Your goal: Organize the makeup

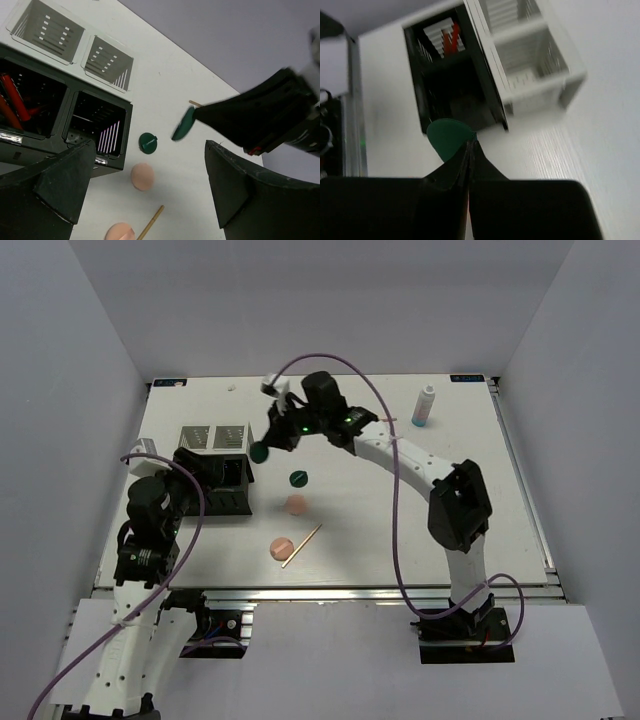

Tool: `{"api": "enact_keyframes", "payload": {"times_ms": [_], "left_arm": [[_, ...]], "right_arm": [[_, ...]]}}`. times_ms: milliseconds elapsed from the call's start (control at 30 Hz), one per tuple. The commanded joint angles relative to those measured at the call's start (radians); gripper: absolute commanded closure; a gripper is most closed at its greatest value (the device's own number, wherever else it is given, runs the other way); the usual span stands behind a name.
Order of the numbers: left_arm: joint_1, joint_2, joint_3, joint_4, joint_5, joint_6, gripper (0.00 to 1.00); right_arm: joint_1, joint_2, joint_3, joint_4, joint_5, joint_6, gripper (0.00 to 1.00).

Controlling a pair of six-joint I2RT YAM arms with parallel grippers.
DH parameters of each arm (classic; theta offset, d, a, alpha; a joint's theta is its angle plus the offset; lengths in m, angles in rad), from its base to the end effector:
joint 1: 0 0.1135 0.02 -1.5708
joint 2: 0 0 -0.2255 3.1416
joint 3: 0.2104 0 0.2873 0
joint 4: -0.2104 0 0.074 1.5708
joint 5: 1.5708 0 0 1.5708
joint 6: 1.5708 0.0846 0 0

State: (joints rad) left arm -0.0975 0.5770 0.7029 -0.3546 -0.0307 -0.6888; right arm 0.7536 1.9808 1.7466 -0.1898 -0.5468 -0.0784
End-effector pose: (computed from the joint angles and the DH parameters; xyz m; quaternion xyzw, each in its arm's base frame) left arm 0.2557 -0.0224 0.2954 -0.2373 0.7463 -0.2271 0.5789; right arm 0.3567 0.3950 0.2533 -0.4608 0.6807 0.3870 0.4177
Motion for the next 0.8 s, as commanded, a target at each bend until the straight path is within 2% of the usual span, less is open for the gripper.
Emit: {"api": "enact_keyframes", "payload": {"times_ms": [0,100,233,467,500,600,667,767], "left_arm": [[0.004,-0.005,0.052,-0.030,-0.015,0.006,0.02],[0.004,-0.014,0.066,-0.050,-0.020,0.009,0.02],[0.004,-0.028,0.078,-0.084,-0.026,0.015,0.02],[0.004,-0.043,0.076,-0.096,-0.025,0.002,0.02],[0.004,-0.042,0.078,-0.092,-0.021,0.000,0.02],[0.004,-0.028,0.083,-0.078,-0.003,-0.008,0.03],[0.004,-0.010,0.084,-0.061,0.027,-0.028,0.08],[0.004,0.038,0.087,0.006,0.128,-0.054,0.41]], "right_arm": [[0.091,0.093,0.181,0.093,0.011,0.110,1.00],[0.139,0.156,0.257,0.139,0.097,0.120,1.00],[0.173,0.213,0.269,0.179,0.224,0.124,1.00],[0.187,0.277,0.263,0.236,0.289,0.085,1.00],[0.187,0.277,0.261,0.237,0.289,0.085,0.82],[0.187,0.277,0.260,0.239,0.281,0.046,0.59],[0.184,0.262,0.257,0.239,0.257,0.049,0.56],[0.168,0.211,0.229,0.256,0.231,0.072,0.57]]}}
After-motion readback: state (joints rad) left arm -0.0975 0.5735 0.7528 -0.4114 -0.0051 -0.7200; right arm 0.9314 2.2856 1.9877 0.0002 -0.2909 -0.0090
